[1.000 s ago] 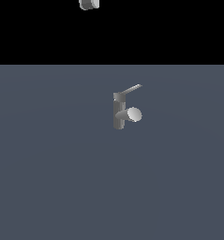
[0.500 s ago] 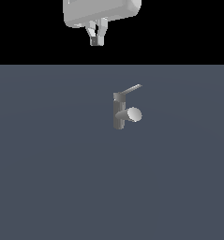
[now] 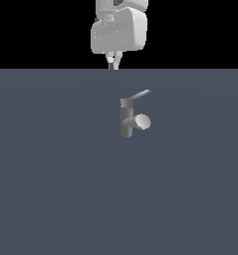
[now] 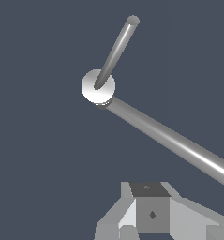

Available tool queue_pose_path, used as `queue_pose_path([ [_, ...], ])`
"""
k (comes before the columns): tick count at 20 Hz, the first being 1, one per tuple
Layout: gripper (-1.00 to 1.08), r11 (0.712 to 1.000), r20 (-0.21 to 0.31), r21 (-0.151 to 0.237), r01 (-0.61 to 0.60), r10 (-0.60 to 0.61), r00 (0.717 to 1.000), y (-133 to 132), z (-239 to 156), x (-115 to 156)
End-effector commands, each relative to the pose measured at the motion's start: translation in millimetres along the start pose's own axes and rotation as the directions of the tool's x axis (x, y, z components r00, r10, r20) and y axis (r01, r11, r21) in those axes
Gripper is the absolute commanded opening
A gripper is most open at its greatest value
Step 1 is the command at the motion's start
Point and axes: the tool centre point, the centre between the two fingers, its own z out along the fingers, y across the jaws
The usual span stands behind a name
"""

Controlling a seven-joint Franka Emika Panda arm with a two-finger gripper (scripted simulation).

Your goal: Turn on the faucet by rotating a designated handle.

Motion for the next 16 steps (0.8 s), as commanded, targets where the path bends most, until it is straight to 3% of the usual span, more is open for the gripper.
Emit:
queue_pose_path([
  [1,-1.00,0.998,-0.003,0.000,-0.062,0.062,0.998,-9,12,18],
  [8,-1.00,0.972,-0.011,0.001,-0.233,0.233,0.972,-27,45,73],
  [16,-1.00,0.912,-0.018,0.004,-0.410,0.410,0.912,-35,80,135],
])
